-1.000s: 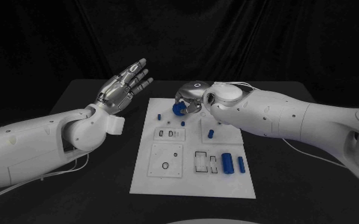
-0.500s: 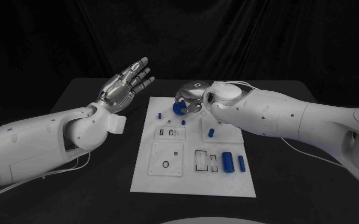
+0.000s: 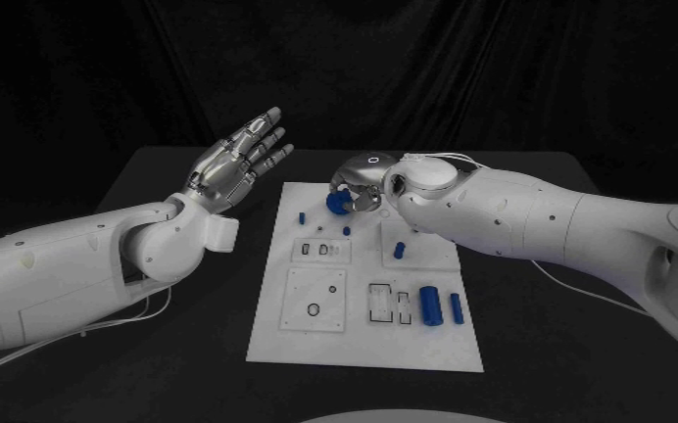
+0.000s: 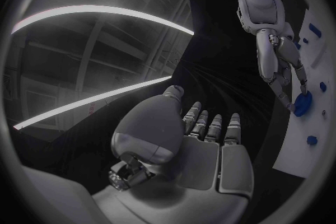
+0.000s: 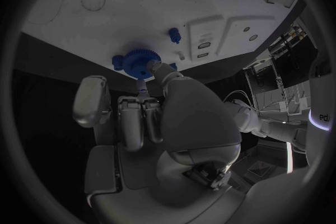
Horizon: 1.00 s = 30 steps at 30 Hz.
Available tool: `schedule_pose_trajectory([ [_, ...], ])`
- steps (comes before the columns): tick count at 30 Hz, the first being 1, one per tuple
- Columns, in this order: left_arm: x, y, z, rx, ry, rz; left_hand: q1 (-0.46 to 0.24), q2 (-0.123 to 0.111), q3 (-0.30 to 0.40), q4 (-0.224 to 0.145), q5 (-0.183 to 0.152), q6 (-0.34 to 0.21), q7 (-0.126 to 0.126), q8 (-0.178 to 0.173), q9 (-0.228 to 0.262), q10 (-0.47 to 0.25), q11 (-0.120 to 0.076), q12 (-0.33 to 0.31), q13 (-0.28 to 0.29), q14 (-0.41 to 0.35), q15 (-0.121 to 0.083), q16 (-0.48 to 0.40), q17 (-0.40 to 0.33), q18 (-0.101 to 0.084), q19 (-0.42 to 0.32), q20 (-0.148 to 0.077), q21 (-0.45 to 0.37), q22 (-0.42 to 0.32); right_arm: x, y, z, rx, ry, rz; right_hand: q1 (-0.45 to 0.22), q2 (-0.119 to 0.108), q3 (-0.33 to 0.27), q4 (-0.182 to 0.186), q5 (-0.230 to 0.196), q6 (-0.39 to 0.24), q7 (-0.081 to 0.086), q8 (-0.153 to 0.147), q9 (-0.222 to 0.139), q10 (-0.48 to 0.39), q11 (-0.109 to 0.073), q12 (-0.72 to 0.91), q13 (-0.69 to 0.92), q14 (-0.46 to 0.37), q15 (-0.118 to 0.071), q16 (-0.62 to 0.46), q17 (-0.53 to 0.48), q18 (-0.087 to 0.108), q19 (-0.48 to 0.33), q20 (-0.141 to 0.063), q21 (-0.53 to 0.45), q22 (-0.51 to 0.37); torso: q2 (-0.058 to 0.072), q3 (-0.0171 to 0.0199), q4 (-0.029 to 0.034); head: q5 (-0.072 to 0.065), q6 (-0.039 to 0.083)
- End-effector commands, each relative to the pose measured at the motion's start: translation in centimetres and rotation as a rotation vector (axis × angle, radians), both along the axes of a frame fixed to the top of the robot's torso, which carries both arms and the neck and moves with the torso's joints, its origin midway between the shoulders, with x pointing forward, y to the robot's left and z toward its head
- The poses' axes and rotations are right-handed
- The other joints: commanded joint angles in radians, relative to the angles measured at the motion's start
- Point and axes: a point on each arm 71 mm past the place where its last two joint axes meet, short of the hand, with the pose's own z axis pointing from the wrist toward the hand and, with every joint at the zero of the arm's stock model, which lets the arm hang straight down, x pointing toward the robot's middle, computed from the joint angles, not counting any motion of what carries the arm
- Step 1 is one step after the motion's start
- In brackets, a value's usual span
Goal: Assemble the parts on the task board
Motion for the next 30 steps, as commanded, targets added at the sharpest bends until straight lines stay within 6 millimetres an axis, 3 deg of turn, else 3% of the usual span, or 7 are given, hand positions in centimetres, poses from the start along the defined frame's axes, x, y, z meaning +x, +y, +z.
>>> schedule_pose_trajectory([
  [1, -0.1, 0.0, 0.5, -0.051, -0.059, 0.01, 0.006, -0.003, 0.003, 0.001, 0.006, 0.0, 0.002, 0.007, 0.001, 0.001, 0.007, 0.004, 0.002, 0.001, 0.008, 0.006, 0.001, 0.013, 0.0, 0.006, 0.003, 0.0, 0.0, 0.0, -0.2, -0.007, 0.001, -0.012, 0.006, -0.001, 0.008, -0.002, -0.003, -0.013, -0.002, -0.011, -0.007, 0.104, -0.008, 0.002, 0.263, 0.105, 0.002, 0.003, 0.263, 0.015, -0.008, 0.001, -0.006, 0.15, 0.0, 0.0002, 0.0002, 0.0, 0.0],
  [7, -0.1, 0.0, 0.5, -0.051, -0.059, 0.009, 0.006, -0.003, 0.003, 0.001, 0.006, 0.0, 0.002, 0.007, 0.001, 0.001, 0.007, 0.004, 0.002, 0.001, 0.008, 0.006, 0.001, 0.013, 0.0, 0.006, 0.003, 0.0, 0.0, -0.3, -0.4, -0.022, 0.015, -0.023, 0.012, -0.009, 0.014, -0.017, -0.011, -0.046, -0.004, -0.041, -0.029, 0.104, -0.01, 0.002, 0.263, 0.105, 0.001, 0.003, 0.263, 0.017, -0.012, -0.001, -0.017, 0.148, 0.0, 0.0, 0.0009, -0.001, -0.002],
  [12, -0.1, 0.0, 0.5, -0.051, -0.059, 0.009, 0.007, -0.002, 0.004, 0.001, 0.006, -0.001, 0.003, 0.007, 0.001, 0.001, 0.008, 0.003, 0.001, 0.001, 0.008, 0.006, 0.001, 0.013, 0.0, 0.006, 0.003, 0.0, 0.0, -0.4, -0.4, -0.017, 0.011, -0.022, 0.002, -0.011, 0.006, -0.016, -0.05, -0.079, -0.01, -0.054, -0.049, 0.104, -0.015, 0.002, 0.263, 0.105, -0.002, 0.003, 0.263, 0.017, -0.012, -0.003, -0.02, 0.148, 0.0, -0.0003, 0.0004, -0.001, -0.004],
  [19, -0.1, 0.1, 0.5, -0.051, -0.058, 0.009, 0.007, -0.002, 0.005, 0.001, 0.007, -0.001, 0.003, 0.007, 0.001, 0.0, 0.009, 0.003, 0.001, 0.001, 0.008, 0.005, 0.001, 0.013, 0.0, 0.007, 0.003, 0.0, 0.1, -0.9, -0.2, 0.005, -0.012, -0.018, -0.001, -0.006, 0.004, -0.015, -0.065, -0.082, -0.012, -0.05, -0.055, 0.104, -0.017, 0.002, 0.263, 0.105, -0.005, 0.003, 0.263, 0.017, -0.01, -0.005, -0.019, 0.148, 0.0, 0.0001, 0.0, 0.002, -0.004],
  [25, -0.1, 0.3, 0.5, -0.05, -0.059, 0.014, 0.007, -0.001, 0.005, 0.001, 0.007, -0.001, 0.003, 0.007, 0.001, 0.0, 0.009, 0.004, 0.001, 0.001, 0.008, 0.006, 0.001, 0.013, 0.0, 0.007, 0.003, 0.0, 0.0, -2.0, 0.1, 0.033, -0.041, -0.02, -0.007, 0.006, 0.005, -0.007, -0.043, -0.064, -0.01, -0.043, -0.059, 0.104, -0.016, 0.002, 0.263, 0.105, -0.005, 0.003, 0.263, 0.018, -0.014, -0.005, -0.029, 0.146, 0.0, 0.0004, 0.0, 0.004, 0.0],
  [28, -0.1, 0.5, 0.5, -0.048, -0.058, 0.017, 0.007, -0.001, 0.005, 0.001, 0.007, -0.001, 0.003, 0.007, 0.001, 0.0, 0.009, 0.004, 0.001, 0.001, 0.008, 0.006, 0.001, 0.013, 0.0, 0.007, 0.003, 0.0, -0.1, -3.2, 0.8, 0.05, -0.065, -0.02, -0.024, 0.02, 0.01, 0.008, -0.008, -0.044, -0.005, -0.038, -0.065, 0.104, -0.013, 0.002, 0.263, 0.105, -0.003, 0.003, 0.263, 0.02, -0.017, -0.004, -0.039, 0.144, 0.0, 0.0001, 0.0, 0.007, 0.009],
  [30, -0.1, 0.6, 0.5, -0.047, -0.057, 0.019, 0.007, -0.001, 0.005, 0.001, 0.007, -0.001, 0.003, 0.007, 0.001, 0.0, 0.009, 0.004, 0.001, 0.001, 0.008, 0.006, 0.001, 0.013, 0.0, 0.007, 0.003, 0.0, -0.1, -4.3, 1.7, 0.055, -0.079, -0.025, -0.055, 0.019, -0.003, 0.035, -0.045, -0.026, -0.009, -0.033, -0.067, 0.104, -0.015, 0.002, 0.263, 0.105, -0.003, 0.003, 0.263, 0.018, -0.013, -0.004, -0.034, 0.145, 0.0, 0.0002, 0.0001, 0.008, 0.007],
])
